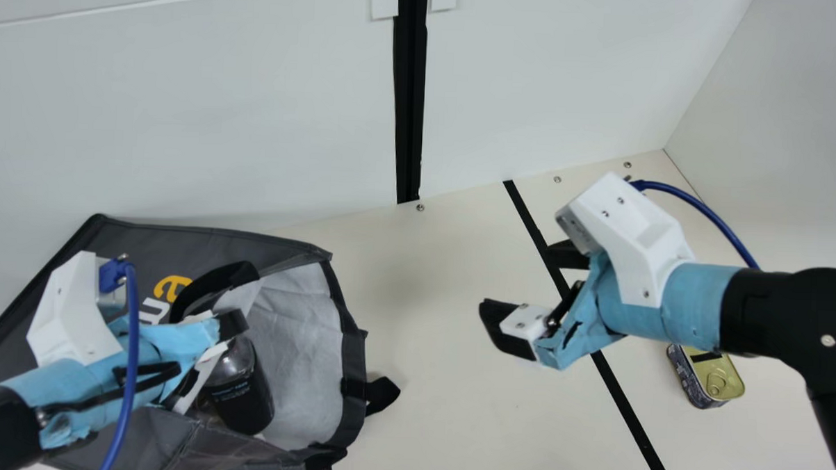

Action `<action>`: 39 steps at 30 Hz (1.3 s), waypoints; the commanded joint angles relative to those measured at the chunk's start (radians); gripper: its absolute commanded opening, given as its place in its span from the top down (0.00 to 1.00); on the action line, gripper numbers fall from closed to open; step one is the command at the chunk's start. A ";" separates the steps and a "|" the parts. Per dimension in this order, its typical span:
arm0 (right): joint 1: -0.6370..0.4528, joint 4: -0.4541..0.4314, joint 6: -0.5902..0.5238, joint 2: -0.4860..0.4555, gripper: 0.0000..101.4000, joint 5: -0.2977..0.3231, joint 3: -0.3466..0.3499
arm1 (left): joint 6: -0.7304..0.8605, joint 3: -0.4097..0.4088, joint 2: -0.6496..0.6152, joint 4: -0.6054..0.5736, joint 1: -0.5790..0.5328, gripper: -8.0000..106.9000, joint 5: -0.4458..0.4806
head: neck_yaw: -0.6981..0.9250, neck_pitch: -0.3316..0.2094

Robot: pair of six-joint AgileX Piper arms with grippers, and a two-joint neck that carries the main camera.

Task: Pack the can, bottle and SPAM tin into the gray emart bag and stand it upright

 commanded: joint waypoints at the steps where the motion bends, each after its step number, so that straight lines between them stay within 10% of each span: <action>1: -0.022 -0.021 0.003 -0.006 0.06 -0.001 0.001 | 0.000 0.000 0.000 0.000 0.000 1.00 0.000 | -0.002 -0.023; 39: -0.201 -0.578 0.322 -0.153 0.06 0.064 -0.026 | 0.000 0.000 0.000 0.000 0.000 1.00 0.000 | -0.002 -0.023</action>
